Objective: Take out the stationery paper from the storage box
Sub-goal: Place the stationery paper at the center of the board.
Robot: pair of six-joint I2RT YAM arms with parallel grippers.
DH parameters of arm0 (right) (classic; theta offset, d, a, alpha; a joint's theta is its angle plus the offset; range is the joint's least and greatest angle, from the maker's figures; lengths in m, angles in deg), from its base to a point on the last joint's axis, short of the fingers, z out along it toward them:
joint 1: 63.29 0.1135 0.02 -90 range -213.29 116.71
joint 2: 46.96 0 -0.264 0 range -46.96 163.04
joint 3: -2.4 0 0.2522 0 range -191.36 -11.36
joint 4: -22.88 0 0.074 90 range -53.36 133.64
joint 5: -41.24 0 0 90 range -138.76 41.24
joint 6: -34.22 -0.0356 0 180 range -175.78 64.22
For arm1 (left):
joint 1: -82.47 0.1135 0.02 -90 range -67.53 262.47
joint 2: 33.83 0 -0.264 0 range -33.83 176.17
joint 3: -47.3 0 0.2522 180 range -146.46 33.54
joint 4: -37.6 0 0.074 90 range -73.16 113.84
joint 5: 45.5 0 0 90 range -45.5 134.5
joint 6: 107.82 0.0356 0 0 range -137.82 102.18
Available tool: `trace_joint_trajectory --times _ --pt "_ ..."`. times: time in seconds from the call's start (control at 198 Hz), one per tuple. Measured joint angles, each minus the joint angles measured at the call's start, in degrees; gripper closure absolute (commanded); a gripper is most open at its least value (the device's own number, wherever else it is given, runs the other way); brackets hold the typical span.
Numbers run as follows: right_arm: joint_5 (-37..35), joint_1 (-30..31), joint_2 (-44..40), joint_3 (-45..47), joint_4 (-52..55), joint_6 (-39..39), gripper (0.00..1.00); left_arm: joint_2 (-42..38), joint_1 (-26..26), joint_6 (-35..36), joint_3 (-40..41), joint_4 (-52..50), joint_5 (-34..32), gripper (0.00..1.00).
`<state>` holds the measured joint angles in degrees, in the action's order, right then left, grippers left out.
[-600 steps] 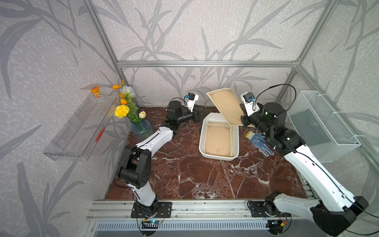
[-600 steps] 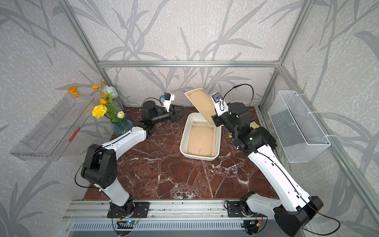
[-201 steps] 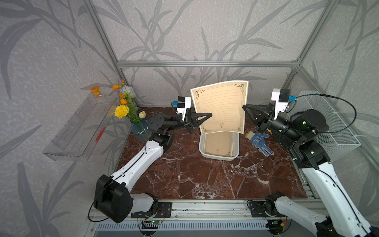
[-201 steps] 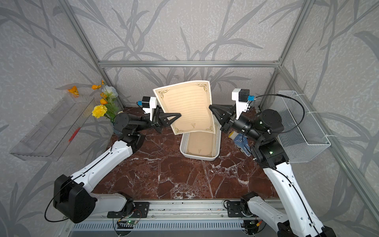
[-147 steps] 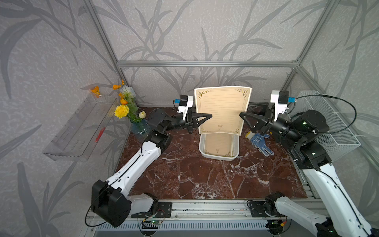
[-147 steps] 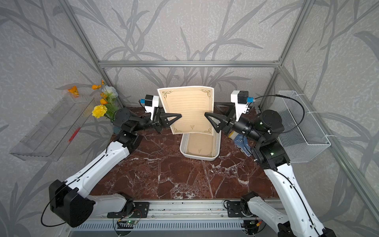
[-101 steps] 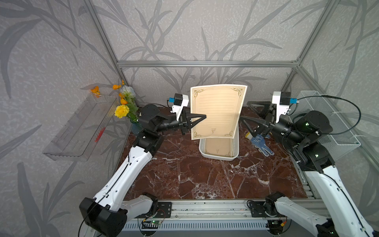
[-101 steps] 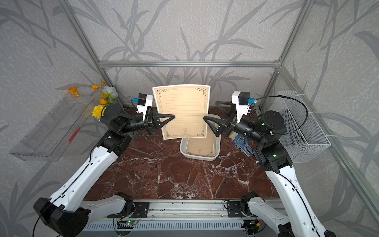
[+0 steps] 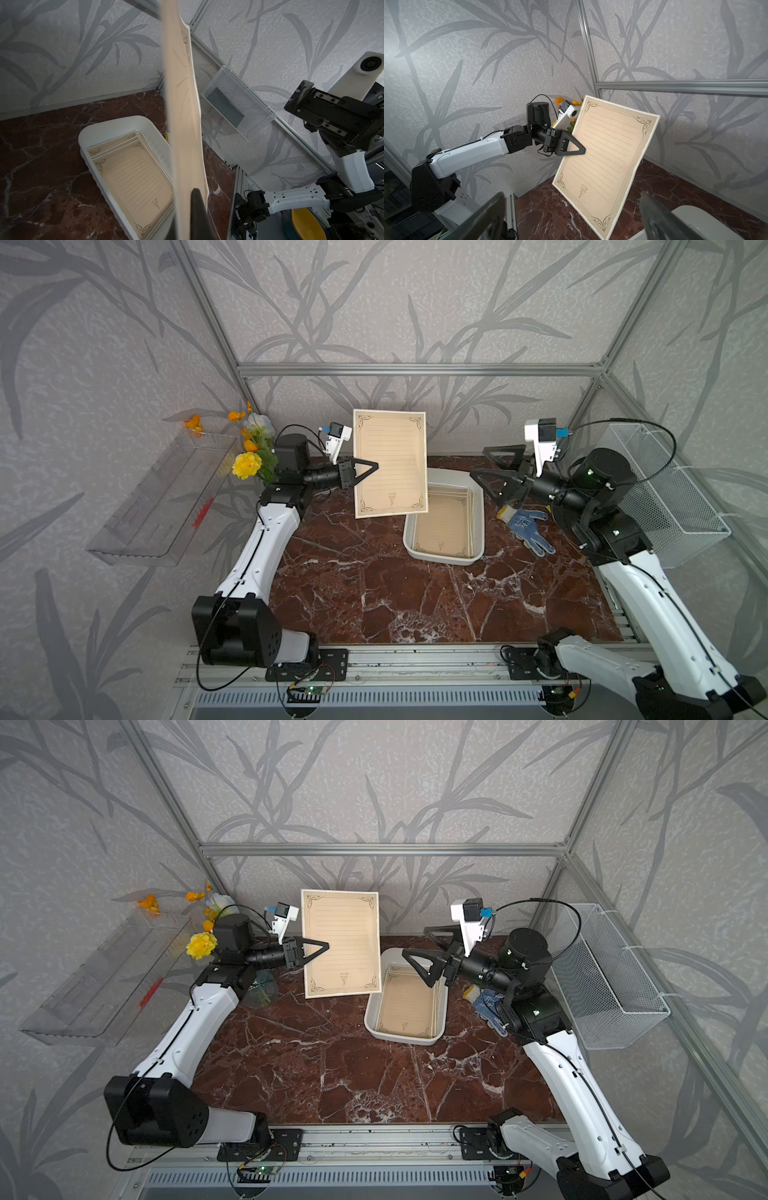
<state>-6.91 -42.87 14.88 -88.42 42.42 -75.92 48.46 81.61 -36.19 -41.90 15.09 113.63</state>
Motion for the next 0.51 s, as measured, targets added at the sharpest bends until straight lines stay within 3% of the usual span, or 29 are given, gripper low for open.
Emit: trace_joint_trajectory --times 0.182,0.329,0.505 --pt "-0.4 1.7 2.9 0.0 -0.4 -2.9 0.07 9.4 4.3 7.5 -3.8 -11.8 1.3 1.0" --pt "-1.5 3.6 5.7 0.0 0.7 -3.4 0.08 18.8 5.8 19.3 -13.6 -29.7 -5.3 1.0" --pt "-2.6 5.3 7.2 -0.3 2.5 -3.4 0.09 28.5 6.0 26.9 -21.1 -42.6 -8.7 1.0"
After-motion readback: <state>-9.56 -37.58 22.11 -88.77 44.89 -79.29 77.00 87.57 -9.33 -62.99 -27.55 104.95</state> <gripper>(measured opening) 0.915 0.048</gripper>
